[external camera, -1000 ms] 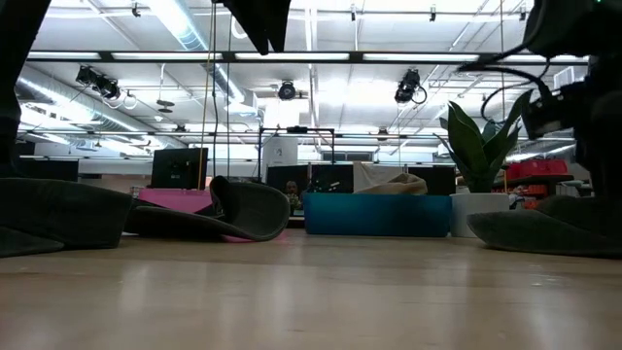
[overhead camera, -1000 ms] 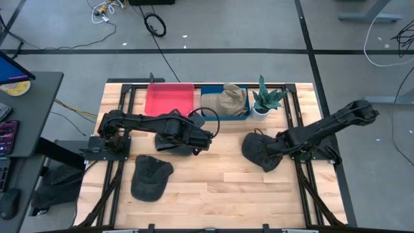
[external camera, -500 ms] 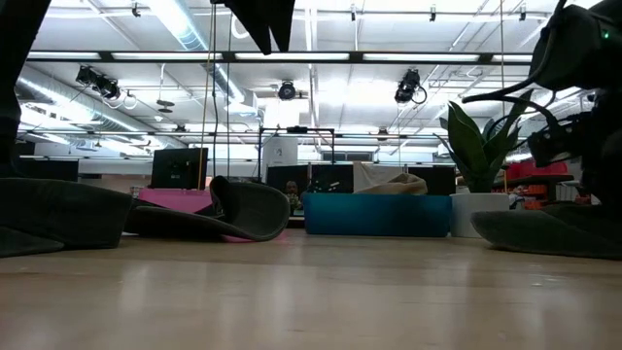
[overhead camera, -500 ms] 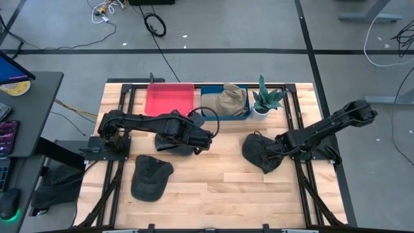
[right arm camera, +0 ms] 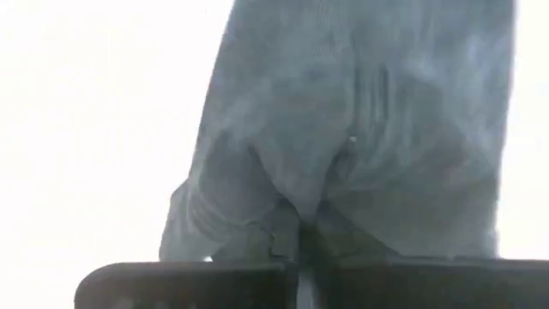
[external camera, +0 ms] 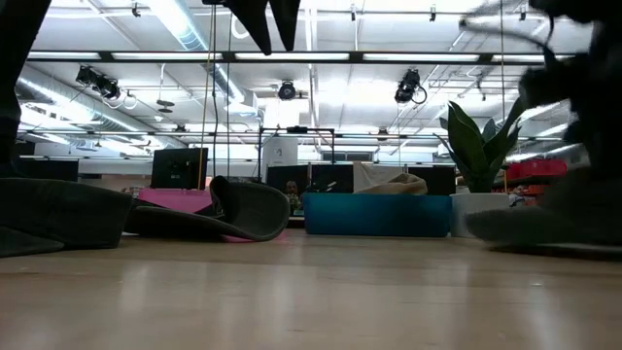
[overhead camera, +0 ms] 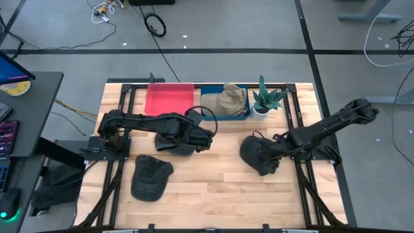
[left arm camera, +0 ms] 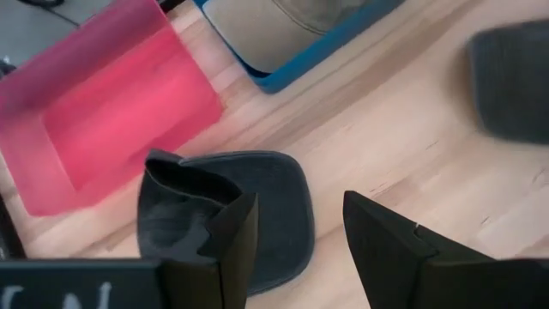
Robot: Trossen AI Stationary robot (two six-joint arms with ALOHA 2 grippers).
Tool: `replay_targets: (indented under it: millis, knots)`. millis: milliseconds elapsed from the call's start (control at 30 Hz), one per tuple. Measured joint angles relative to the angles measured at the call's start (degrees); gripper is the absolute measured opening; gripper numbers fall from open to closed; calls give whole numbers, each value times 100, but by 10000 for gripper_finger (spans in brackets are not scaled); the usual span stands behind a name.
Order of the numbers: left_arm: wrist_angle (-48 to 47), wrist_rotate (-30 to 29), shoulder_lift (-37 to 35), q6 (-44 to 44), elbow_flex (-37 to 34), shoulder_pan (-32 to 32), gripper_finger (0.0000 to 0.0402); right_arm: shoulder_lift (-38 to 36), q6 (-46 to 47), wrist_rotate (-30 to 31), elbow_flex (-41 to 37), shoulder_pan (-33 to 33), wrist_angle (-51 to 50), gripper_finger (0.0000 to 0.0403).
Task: Pick & Place hat
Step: Put the top right black cap into the red bin
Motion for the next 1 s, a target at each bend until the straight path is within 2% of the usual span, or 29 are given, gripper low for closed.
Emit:
replay_targets:
  millis: [200,433,633,833,1000]
  knots:
    - [48,177,-4,-722,0,91,177,-95,-485,591,982,156,-593,1]
    - [608,440,-4,-433,4,247,177,-109,-1275,1167,1947,155,-891,1]
    - [1258,838,-4,-895,4,530,177,-111,-2099,1783,2503,154,-1168,0]
    - [2133,1080,-5,-256,4,821,177,-111,-2591,2134,2809,151,-1172,0]
    - [2407,1561,-108,294,11,1113,177,-194,-2836,2441,2953,151,-1226,0]
